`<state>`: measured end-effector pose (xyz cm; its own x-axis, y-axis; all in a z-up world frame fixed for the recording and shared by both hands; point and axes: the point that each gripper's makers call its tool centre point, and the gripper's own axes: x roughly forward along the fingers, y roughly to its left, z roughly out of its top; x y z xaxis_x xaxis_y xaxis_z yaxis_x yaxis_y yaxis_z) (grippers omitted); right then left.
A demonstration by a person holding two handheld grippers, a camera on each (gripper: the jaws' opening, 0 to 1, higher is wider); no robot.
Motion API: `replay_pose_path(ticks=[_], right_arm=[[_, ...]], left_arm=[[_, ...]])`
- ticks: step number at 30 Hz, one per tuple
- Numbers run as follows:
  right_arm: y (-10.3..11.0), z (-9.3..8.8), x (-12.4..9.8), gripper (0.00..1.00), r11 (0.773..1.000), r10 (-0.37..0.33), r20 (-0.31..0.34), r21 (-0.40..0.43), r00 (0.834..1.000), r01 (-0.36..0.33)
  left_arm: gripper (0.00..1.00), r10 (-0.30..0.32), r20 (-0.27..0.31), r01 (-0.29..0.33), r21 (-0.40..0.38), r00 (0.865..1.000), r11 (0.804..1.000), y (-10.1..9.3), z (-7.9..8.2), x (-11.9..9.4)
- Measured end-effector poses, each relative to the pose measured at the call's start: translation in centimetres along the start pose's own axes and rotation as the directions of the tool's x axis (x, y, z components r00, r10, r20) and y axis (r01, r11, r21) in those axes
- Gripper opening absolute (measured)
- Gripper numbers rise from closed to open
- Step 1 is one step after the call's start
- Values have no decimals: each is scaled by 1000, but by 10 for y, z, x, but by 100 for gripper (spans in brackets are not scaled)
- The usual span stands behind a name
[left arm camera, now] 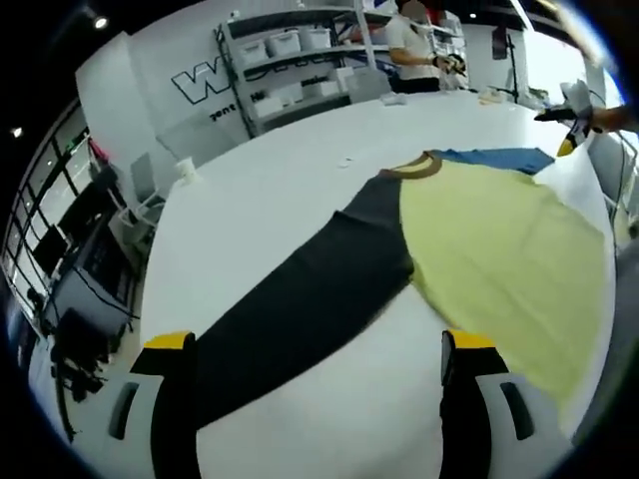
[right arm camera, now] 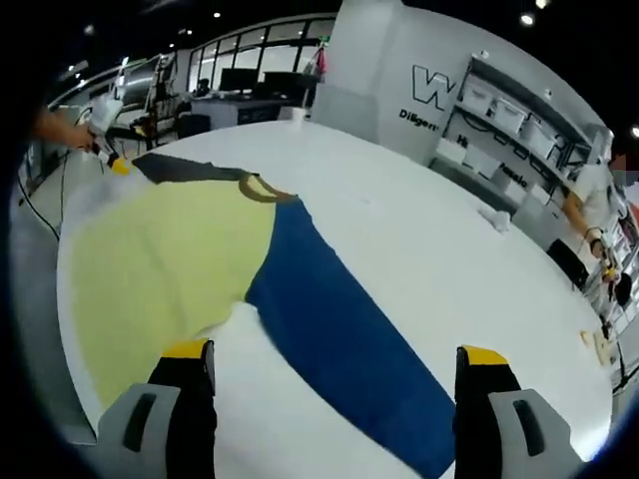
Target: Fold the garment on the visible template until the final outline fits inside the template.
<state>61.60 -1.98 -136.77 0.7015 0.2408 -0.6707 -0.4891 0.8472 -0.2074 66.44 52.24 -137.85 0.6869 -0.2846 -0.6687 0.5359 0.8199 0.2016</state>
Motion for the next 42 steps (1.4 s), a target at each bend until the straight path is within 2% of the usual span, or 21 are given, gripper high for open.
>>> replay_pose_path(ticks=[4,8,12,17,21,25,31,33,35,39,42], right_arm=[[17,-1,-5,99,1000,20,2,-7,1000,-20],[30,-2,-9,99,999,35,6,-15,999,-35],[40,-2,-13,99,999,46,11,-13,999,-46],[55,-2,-19,99,998,57,29,-13,998,-57],[65,-2,-23,99,998,61,46,5,997,-61],[77,-8,-30,99,997,78,36,0,996,-78],[97,-12,-43,99,995,99,54,4,994,-99],[104,-14,-43,99,994,111,58,0,992,-112],[113,-23,-42,99,990,132,14,-46,991,-131],[126,-24,-41,99,988,143,15,-65,990,-142],[134,-30,-38,99,988,142,7,-67,990,-141]], left_arm=[[99,-26,-2,26,-20,1000,999,-15,-8,-8],[99,-40,-6,40,0,999,999,-26,-14,-14],[99,-58,4,58,-14,998,998,-36,-16,-19],[99,-103,17,102,13,995,995,-57,-17,-25],[99,-120,20,120,24,993,993,-67,-20,-27],[99,-145,13,145,39,989,989,-79,-26,-31],[99,-192,-4,191,68,981,979,-102,-43,-34],[99,-206,-18,207,98,978,974,-107,-47,-34],[99,-208,-21,209,103,978,973,-108,-48,-33],[99,-216,-20,217,103,976,971,-113,-51,-33],[99,-225,-47,229,152,973,961,-116,-60,-29]])
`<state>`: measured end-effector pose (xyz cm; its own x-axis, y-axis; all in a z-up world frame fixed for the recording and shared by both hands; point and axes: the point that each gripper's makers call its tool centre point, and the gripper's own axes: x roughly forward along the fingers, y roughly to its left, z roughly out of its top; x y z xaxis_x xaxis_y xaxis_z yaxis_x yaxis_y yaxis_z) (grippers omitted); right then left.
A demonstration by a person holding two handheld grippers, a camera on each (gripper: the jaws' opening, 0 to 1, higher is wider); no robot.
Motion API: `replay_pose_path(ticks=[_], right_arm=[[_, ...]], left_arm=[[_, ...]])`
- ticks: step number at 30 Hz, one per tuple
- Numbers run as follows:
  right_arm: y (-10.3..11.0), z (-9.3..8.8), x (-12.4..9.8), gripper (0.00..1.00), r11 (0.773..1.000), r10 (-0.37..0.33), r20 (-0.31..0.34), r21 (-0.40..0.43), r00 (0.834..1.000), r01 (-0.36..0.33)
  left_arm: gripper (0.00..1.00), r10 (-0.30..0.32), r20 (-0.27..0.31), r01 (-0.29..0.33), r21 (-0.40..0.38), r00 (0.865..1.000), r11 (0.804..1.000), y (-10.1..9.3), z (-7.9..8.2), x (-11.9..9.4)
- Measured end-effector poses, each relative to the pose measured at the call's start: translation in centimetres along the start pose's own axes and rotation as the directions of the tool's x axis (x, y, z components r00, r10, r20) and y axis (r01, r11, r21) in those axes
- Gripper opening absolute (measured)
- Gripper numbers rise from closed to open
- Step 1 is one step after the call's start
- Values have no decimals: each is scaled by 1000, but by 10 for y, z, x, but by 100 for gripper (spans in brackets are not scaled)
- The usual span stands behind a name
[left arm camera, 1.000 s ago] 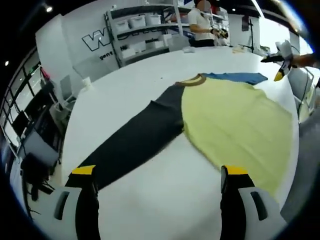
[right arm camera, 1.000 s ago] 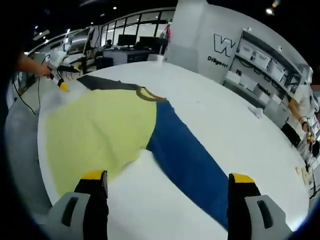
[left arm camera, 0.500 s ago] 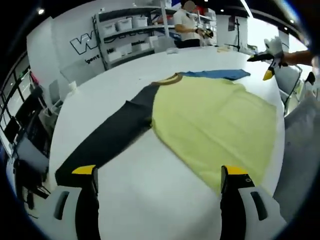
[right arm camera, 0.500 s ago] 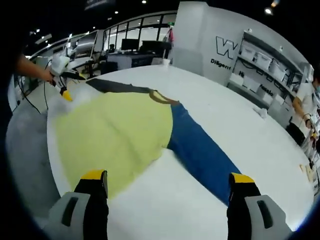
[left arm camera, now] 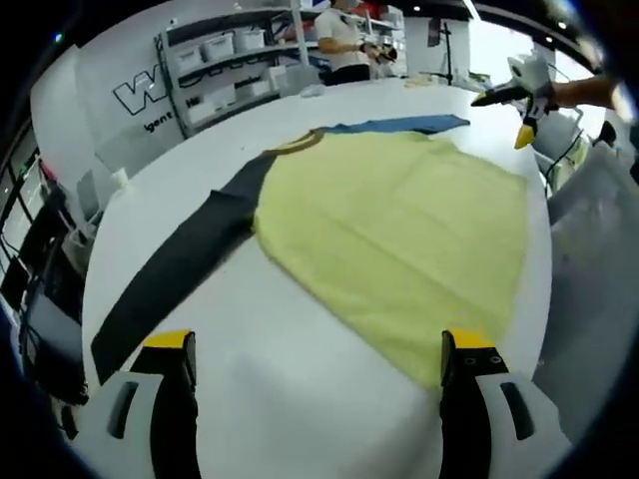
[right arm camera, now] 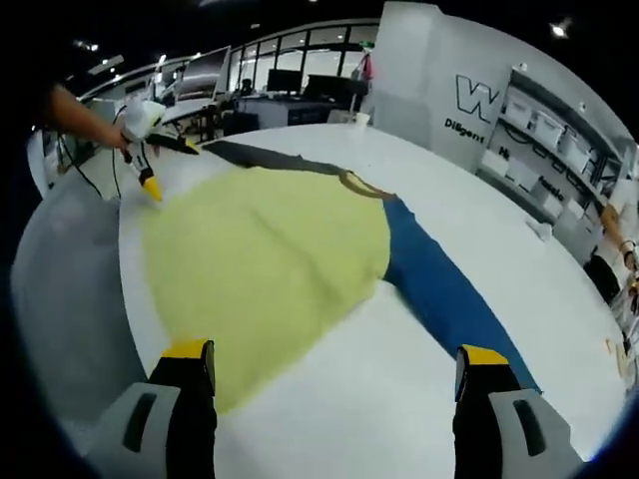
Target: Fold the garment on the visible template until the final outline fits inside the template.
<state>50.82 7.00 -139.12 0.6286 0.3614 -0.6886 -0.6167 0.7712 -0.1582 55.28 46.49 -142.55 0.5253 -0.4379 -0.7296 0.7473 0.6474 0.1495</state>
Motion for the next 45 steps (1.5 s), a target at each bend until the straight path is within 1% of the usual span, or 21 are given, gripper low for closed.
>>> replay_pose_path(ticks=[2,5,7,8,9,10,11,13,15,18,21,22,25,32,34,35,36,37,39,42,45], right_arm=[[3,-5,5,99,1000,-9,-10,-3,1000,9],[8,-14,12,99,1000,-16,-37,-6,999,16],[14,-16,16,99,1000,-11,-43,-7,999,11],[15,-18,17,99,1000,-8,-52,-7,999,8],[17,-20,19,99,1000,-9,-62,-9,998,8],[17,-22,20,99,1000,-9,-63,-9,998,8],[18,-24,22,99,1000,-8,-69,-8,998,7],[18,-29,25,99,1000,-10,-84,-7,996,10],[20,-31,25,99,1000,-7,-91,-4,996,7],[23,-38,27,99,1000,-3,-118,-28,993,0],[25,-43,27,99,999,1,-137,-41,991,-7],[25,-41,27,99,1000,1,-124,-31,992,-5],[24,-42,26,99,1000,3,-123,-26,992,-6],[21,-47,19,99,999,-3,-141,-35,990,-2],[22,-48,18,99,999,-4,-145,-39,989,-2],[22,-48,17,99,999,-5,-145,-45,989,-2],[22,-47,16,99,999,-6,-143,-48,990,-1],[22,-45,15,99,999,-6,-141,-49,990,-1],[21,-38,13,99,999,-6,-113,-45,994,1],[20,-26,11,99,999,-3,-72,-39,997,1],[21,-15,8,99,999,2,-41,-35,999,-4]], left_arm=[[99,-1,-2,1,27,1000,1000,-4,-2,1],[99,-3,-9,3,20,1000,1000,-5,-5,3],[99,-20,-14,21,24,1000,999,-11,-8,3],[99,-27,-39,29,47,999,998,-14,-14,4],[99,-28,-44,30,55,999,998,-14,-15,5],[99,-37,-9,37,27,999,999,-16,-11,6],[99,-34,-19,35,18,999,999,-16,-13,5],[99,-34,-16,35,15,999,999,-17,-12,5],[99,-36,-13,36,16,999,999,-17,-12,5],[99,-35,-14,35,18,999,999,-19,-12,5],[99,-49,-13,50,21,999,999,-24,-12,4],[99,-52,-15,52,18,999,998,-26,-13,4],[99,-56,-21,57,8,998,998,-27,-14,4],[99,-63,-33,63,-10,997,998,-27,-15,5],[99,-49,-29,49,-4,998,999,-23,-13,5],[99,-35,-25,35,10,999,999,-18,-12,5],[99,-29,-20,29,7,999,1000,-14,-10,4],[99,-20,-6,20,-15,1000,1000,-8,-7,4],[99,-4,8,4,-42,1000,999,2,-4,3],[99,45,33,-42,-76,998,996,24,0,0],[99,71,25,-68,-111,997,992,41,-3,-2]])
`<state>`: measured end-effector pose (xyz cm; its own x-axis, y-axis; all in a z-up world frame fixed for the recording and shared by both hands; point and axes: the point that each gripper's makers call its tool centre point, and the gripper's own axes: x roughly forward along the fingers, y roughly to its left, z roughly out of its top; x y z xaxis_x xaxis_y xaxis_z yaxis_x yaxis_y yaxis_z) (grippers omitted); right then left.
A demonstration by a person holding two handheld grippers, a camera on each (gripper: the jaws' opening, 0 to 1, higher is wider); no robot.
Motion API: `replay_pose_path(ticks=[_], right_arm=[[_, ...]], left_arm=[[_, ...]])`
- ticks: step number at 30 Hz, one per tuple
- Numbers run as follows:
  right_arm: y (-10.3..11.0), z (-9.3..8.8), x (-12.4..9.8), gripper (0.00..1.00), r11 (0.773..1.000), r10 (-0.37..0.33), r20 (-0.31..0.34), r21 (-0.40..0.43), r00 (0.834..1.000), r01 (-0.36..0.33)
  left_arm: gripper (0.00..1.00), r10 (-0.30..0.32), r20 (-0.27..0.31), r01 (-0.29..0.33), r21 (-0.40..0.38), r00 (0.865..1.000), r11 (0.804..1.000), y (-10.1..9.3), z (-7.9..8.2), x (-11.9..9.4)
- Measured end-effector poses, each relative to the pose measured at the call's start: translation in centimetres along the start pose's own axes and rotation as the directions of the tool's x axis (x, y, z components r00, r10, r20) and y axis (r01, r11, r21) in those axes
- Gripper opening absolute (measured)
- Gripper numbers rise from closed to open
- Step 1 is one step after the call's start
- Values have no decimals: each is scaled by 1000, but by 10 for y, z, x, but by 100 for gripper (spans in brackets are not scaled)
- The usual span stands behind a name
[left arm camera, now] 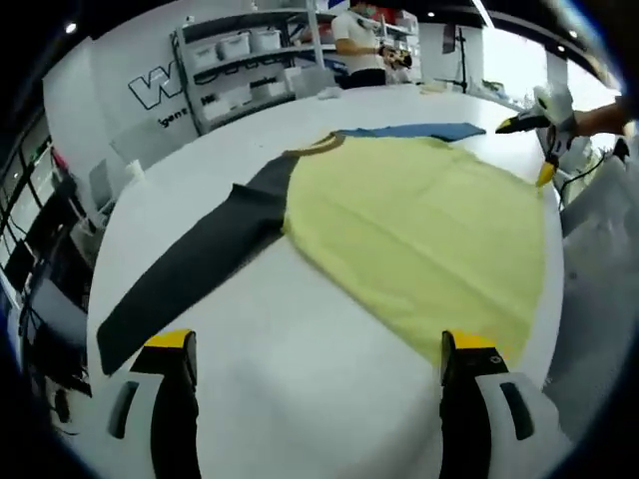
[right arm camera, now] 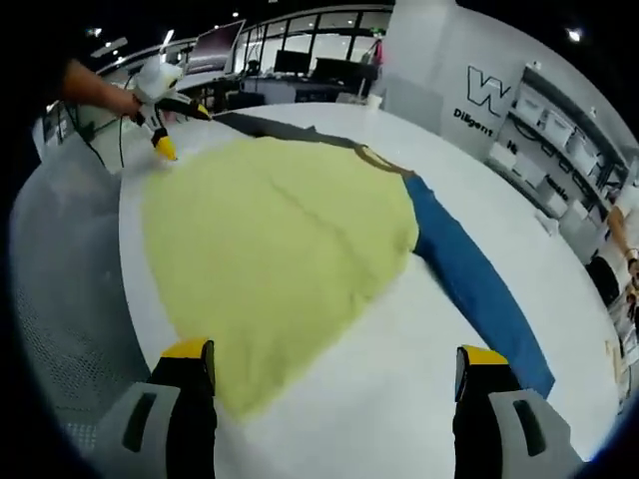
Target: Fold the garment on the visible template until the final outline fits inside the template.
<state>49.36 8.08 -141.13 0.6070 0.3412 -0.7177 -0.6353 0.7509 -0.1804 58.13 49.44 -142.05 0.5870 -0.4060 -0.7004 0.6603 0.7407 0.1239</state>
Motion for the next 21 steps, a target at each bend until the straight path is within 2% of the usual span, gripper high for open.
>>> replay_pose_path(ticks=[2,5,8,14,21], right_arm=[[2,8,-2,99,1000,12,27,2,1000,-12],[2,13,-4,99,1000,11,44,0,999,-11],[4,19,-8,99,1000,17,67,-2,998,-17],[3,25,-17,99,1000,10,85,-3,996,-10],[-3,24,-25,99,1000,-7,93,5,996,6]], left_arm=[[96,10,-15,-10,-14,1000,1000,8,-4,-2],[98,35,3,-35,-41,999,999,23,-4,-6],[98,78,24,-75,-120,997,990,45,-4,-11],[96,135,41,-126,-168,990,978,80,-5,-19],[95,169,31,-160,-202,985,966,95,-5,-26]])
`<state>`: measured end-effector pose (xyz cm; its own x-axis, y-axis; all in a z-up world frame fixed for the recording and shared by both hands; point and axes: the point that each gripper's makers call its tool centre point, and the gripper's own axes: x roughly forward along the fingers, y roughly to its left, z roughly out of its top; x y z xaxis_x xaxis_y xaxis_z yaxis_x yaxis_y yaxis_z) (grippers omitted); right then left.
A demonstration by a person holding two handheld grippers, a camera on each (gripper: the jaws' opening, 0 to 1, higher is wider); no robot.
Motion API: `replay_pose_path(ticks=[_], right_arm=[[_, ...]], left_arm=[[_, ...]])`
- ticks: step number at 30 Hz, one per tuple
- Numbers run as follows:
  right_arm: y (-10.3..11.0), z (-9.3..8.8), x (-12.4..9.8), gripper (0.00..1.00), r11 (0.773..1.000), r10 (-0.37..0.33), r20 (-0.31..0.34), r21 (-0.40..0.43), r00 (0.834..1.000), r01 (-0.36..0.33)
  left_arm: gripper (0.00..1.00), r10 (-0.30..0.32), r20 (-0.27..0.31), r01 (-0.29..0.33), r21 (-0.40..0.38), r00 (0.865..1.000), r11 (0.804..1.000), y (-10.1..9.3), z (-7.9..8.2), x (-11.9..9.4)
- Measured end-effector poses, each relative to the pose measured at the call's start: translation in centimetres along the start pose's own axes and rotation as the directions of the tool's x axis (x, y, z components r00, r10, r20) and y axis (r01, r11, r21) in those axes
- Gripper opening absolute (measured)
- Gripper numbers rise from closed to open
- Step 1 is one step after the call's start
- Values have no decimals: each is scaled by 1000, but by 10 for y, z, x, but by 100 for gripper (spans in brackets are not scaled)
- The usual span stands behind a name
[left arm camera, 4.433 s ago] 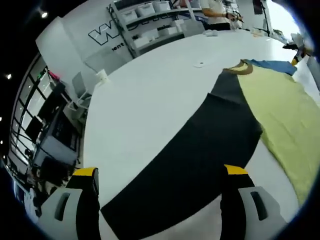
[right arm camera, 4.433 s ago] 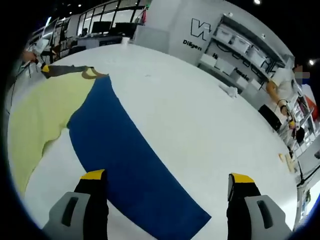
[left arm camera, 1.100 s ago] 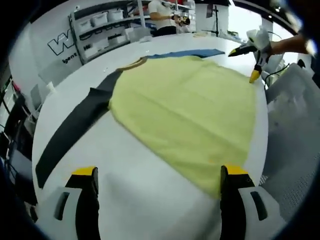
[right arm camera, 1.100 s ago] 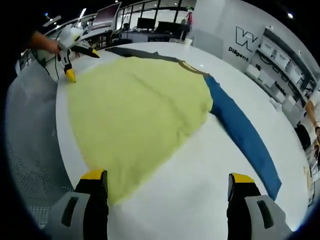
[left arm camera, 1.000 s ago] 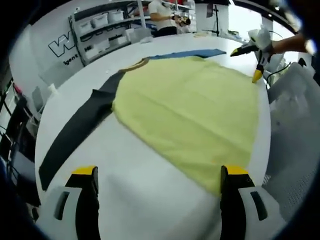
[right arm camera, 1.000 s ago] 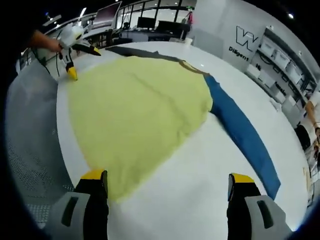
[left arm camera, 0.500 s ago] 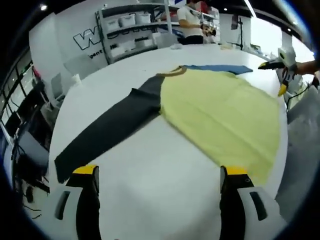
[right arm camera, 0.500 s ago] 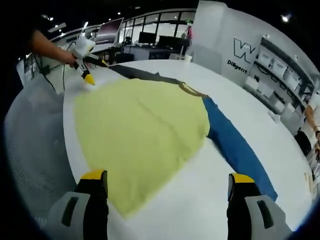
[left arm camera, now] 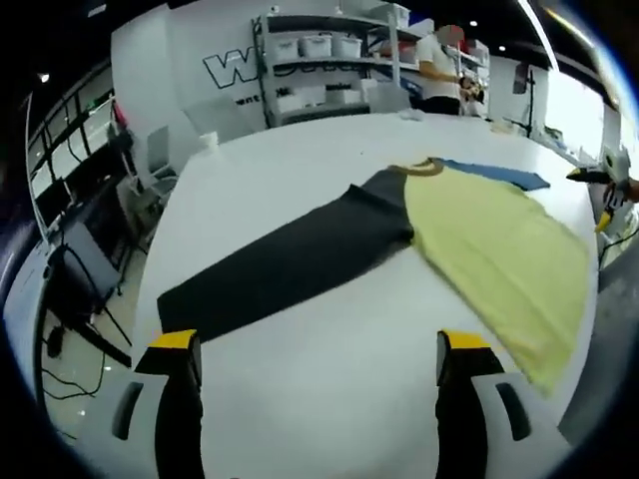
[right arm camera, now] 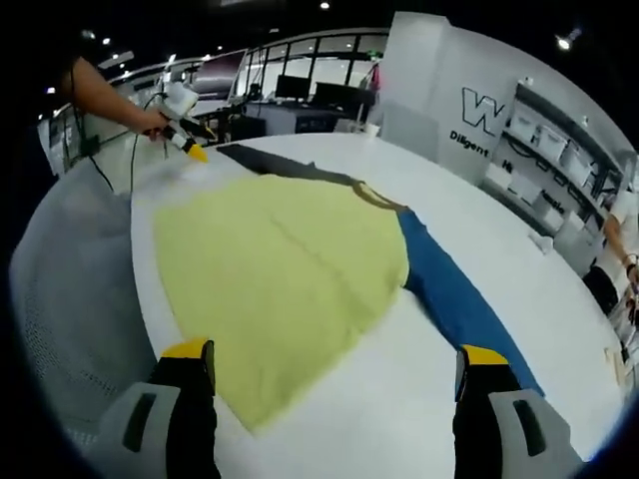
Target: Fold the garment on the visible template until the final outline fits inside the template.
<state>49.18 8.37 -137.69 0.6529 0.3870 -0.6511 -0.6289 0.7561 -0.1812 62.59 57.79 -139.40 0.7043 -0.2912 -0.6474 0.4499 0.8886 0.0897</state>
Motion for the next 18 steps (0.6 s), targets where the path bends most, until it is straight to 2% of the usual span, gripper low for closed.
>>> replay_pose_path(ticks=[4,14,18], right_arm=[[-3,2,-7,99,1000,-14,11,14,1000,14],[1,3,-14,99,999,-28,24,41,999,27],[6,1,-15,99,1000,-15,14,25,1000,15]], left_arm=[[93,16,-8,-16,0,1000,1000,8,2,-1],[91,64,-3,-64,-102,998,993,35,6,2],[88,78,-7,-79,-136,997,988,44,5,2]])
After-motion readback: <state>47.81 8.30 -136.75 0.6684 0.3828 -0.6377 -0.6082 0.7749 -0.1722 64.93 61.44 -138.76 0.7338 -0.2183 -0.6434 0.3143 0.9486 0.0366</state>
